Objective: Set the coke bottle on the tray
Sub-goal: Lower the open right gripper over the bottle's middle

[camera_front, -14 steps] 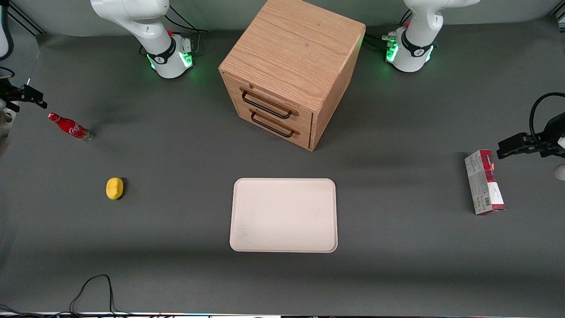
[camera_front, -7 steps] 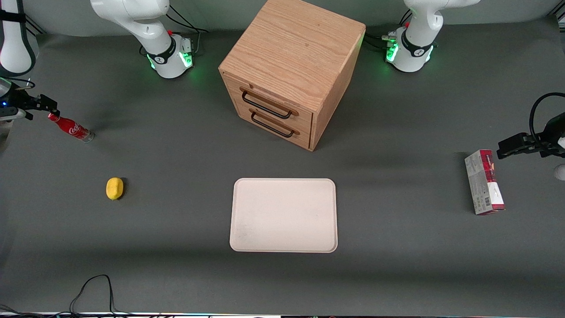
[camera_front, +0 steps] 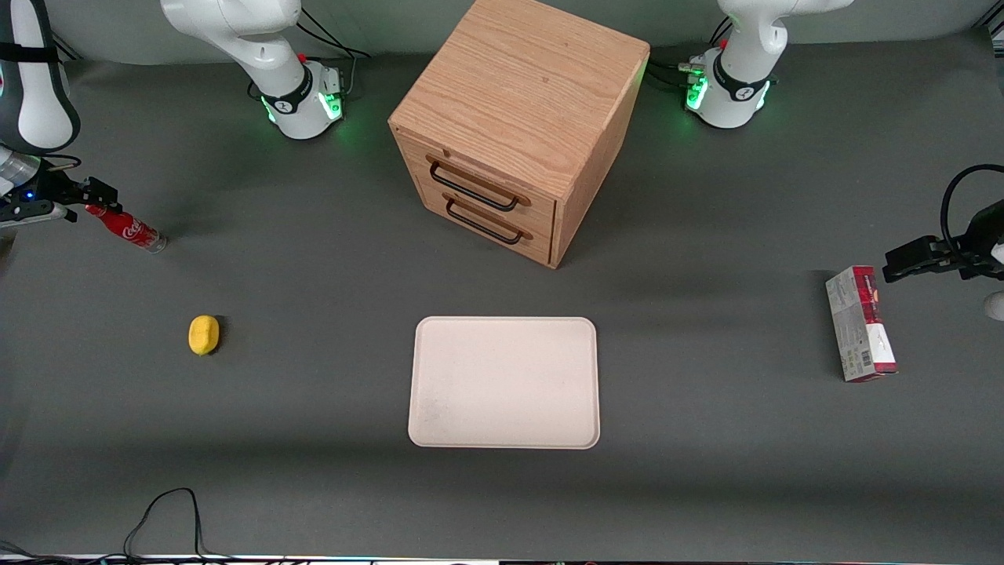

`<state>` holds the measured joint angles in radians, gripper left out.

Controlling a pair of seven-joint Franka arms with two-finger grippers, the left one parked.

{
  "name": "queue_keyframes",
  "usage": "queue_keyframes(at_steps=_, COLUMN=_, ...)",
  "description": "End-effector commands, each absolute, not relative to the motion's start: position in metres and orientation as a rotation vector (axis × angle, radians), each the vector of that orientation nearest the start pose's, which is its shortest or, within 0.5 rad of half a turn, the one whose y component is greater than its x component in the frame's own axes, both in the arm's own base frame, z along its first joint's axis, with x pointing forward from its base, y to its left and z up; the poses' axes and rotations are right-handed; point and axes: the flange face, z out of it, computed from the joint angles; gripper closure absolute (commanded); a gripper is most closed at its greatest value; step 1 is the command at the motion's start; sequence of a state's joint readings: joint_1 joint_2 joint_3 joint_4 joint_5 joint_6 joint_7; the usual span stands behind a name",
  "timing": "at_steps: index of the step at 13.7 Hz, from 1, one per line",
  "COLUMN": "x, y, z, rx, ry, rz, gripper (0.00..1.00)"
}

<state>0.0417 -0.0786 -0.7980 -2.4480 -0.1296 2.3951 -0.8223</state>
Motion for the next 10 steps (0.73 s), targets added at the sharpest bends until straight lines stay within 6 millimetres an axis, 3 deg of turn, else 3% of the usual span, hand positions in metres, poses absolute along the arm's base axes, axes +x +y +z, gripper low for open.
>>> queue_keyframes(at_steps=1, x=0.339, y=-0.3313, z=0.3196, rx=-3.145, ry=-0.283, rz=-0.01, gripper=0.0)
queue_keyframes(at_steps=4, x=0.3412, y=-0.3295, z=0.3196, rx=-3.144, ry=-0.293, rz=-0.007, gripper=0.01)
queue_keyframes(at_steps=7, x=0.3401, y=-0.3296, z=0.3161, rx=-3.139, ry=-0.29, rz=0.014, gripper=0.54)
queue_keyframes(at_steps=9, x=0.3399, y=-0.3286, z=0.315, rx=-3.134, ry=-0.292, rz=0.025, gripper=0.75)
queue_keyframes(at_steps=10, x=0.3395, y=-0.3282, z=0.3146, rx=-3.13, ry=-0.291, rz=0.03, gripper=0.79)
